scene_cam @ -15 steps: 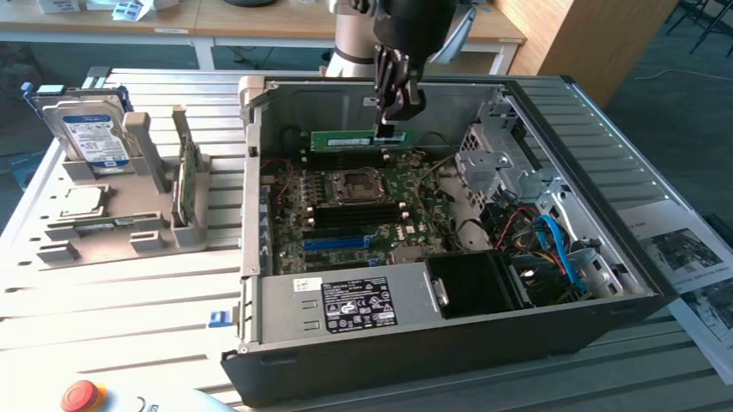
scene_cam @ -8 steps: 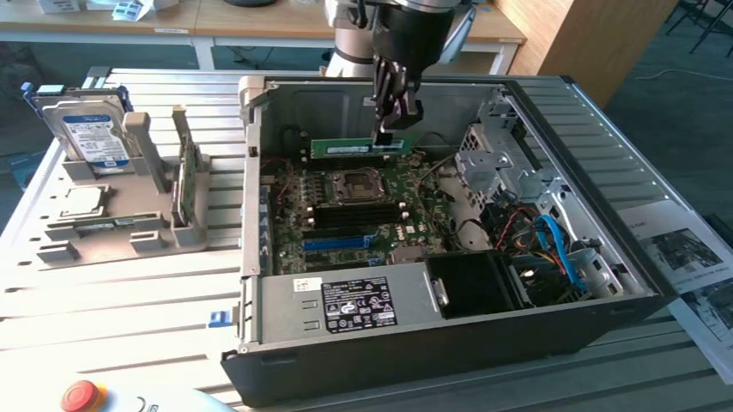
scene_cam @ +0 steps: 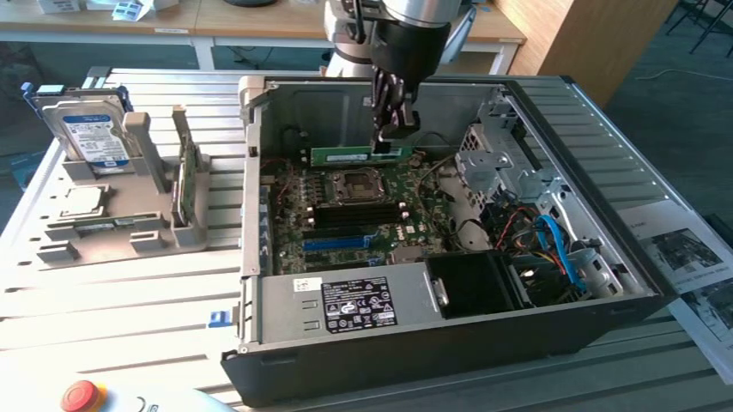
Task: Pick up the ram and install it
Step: 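Insert the ram into the slot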
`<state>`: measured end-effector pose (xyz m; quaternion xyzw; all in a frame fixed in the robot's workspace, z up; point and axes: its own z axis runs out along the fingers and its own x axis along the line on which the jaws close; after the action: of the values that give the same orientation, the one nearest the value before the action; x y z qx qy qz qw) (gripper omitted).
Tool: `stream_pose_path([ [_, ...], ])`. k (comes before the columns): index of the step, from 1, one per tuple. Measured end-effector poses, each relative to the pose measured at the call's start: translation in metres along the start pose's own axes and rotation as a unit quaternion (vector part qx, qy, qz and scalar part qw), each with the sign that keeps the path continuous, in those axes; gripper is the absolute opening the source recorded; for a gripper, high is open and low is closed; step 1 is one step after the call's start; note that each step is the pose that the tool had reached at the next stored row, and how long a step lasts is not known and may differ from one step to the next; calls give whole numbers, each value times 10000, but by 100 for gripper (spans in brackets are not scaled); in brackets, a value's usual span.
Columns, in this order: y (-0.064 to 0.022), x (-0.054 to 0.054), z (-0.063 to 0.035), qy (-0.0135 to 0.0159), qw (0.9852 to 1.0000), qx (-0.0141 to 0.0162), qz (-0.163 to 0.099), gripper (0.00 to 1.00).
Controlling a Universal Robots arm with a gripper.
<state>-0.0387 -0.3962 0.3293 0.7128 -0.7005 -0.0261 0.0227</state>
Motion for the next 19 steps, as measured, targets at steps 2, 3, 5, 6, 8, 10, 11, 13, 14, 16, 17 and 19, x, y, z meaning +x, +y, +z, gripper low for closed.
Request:
stream_pose_path([
  [2, -3, 0, 34, 0, 10000, 0, 0, 12],
  [3, -4, 0, 50, 0, 10000, 0, 0, 12],
  [5, -6, 0, 79, 1, 10000, 0, 0, 12],
  [6, -7, 0, 94, 1, 10000, 1, 0, 12],
  [8, -9, 0, 124, 2, 10000, 0, 0, 12],
  [10, -10, 0, 151, 3, 10000, 0, 0, 12],
  [11, -11, 0, 164, 2, 10000, 0, 0, 12],
  [13, -13, 0, 182, 2, 10000, 0, 0, 12],
  [14, -13, 0, 190, 2, 10000, 0, 0, 12],
  [16, -15, -2, 212, 2, 10000, 1, 0, 12],
  [17, -16, -2, 227, 2, 10000, 1, 1, 12],
  [19, -18, -2, 256, 2, 10000, 1, 0, 12],
])
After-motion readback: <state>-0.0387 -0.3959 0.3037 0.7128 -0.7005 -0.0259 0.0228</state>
